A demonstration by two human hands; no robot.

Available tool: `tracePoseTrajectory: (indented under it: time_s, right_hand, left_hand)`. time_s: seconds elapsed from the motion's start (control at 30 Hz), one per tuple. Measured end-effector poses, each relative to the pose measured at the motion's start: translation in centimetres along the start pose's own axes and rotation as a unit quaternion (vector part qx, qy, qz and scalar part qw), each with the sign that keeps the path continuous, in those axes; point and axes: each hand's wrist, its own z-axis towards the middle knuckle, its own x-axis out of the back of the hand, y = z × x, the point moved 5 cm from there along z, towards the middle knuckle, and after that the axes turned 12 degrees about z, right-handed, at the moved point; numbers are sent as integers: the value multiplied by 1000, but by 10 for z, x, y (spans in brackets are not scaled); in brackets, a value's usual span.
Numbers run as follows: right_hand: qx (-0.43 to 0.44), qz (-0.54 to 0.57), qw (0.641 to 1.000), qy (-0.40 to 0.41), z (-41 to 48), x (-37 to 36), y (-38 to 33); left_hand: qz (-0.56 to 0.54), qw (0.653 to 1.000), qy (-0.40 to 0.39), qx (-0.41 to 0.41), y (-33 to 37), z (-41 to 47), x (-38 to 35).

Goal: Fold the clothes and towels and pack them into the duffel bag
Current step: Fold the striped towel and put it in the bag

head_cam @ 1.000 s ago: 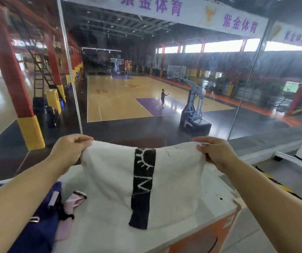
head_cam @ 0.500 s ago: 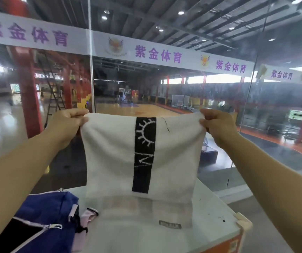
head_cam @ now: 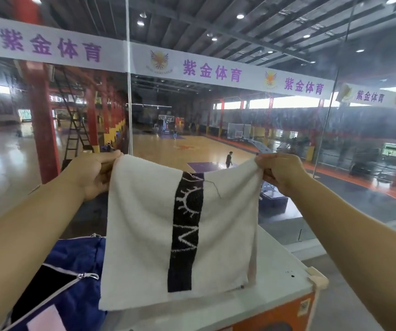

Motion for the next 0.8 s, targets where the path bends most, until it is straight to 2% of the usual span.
tracePoseTrajectory:
  time_s: [0.27,0.37,0.5,0.8]
  right_hand:
    - [-82,-18,996,-36,-8,-3,9]
    - [-60,-36,997,-15,-8,0,6]
    - [-11,-13,999,27,-6,6,-1]
    - [2,-56,998,-4,0,8,-5]
  left_hand:
    - [11,1000,8,11,-4,3,-1]
    - [33,999,2,-1,0,4,1]
    - [14,999,40,-31,6,3,5]
    - [10,999,11,-38,7,3,5]
